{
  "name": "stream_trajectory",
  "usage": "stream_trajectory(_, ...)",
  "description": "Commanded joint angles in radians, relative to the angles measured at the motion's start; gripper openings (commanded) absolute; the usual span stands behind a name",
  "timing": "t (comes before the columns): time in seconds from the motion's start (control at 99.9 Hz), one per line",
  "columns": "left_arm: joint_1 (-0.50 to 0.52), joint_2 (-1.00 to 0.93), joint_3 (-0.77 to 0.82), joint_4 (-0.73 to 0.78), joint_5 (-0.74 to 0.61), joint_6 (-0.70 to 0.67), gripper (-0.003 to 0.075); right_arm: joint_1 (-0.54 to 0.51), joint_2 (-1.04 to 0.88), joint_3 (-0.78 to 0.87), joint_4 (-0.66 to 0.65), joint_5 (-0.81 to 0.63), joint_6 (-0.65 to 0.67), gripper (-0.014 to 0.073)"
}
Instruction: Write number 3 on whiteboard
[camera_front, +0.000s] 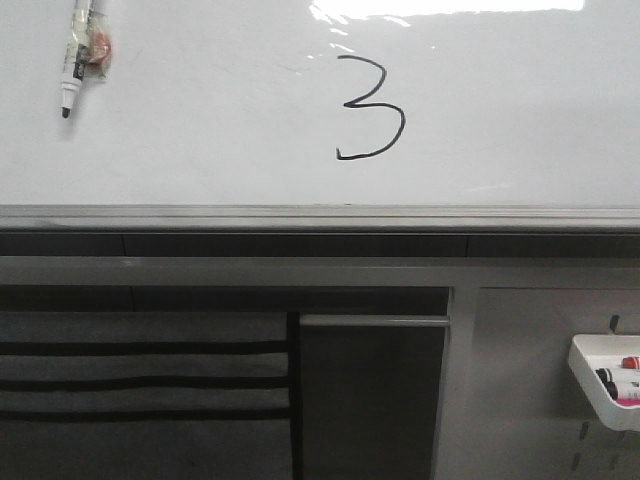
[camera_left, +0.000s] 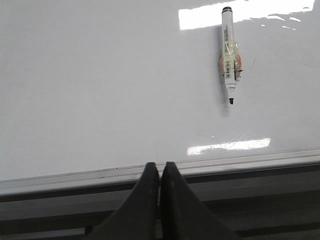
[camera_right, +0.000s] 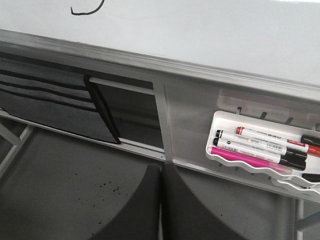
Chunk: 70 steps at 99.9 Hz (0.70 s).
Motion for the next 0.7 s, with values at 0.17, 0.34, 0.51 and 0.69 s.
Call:
stream_trajectory(0.17, 0.003, -0.031, 0.001, -0.009, -0.082, -0.011, -0.0018, -0.008, -0.012, -0.021, -0.013, -0.071, 0.001, -0.0074)
stream_trajectory(0.34, 0.003, -0.031, 0.001, -0.009, -0.082, -0.011, -0.0018, -0.086, -0.155, 0.081, -0.017, -0.245, 0.001, -0.0074)
stream_trajectory(0.51, 0.003, -0.031, 0.001, -0.009, -0.082, -0.011, -0.0018, -0.202, -0.346, 0.322, 0.035, -0.55, 0.001, -0.0074)
stream_trajectory(0.69, 0.003, -0.031, 0.001, -0.009, -0.082, -0.011, -0.0018, -0.245, -0.441, 0.524, 0.056, -0.715, 0.001, -0.0074)
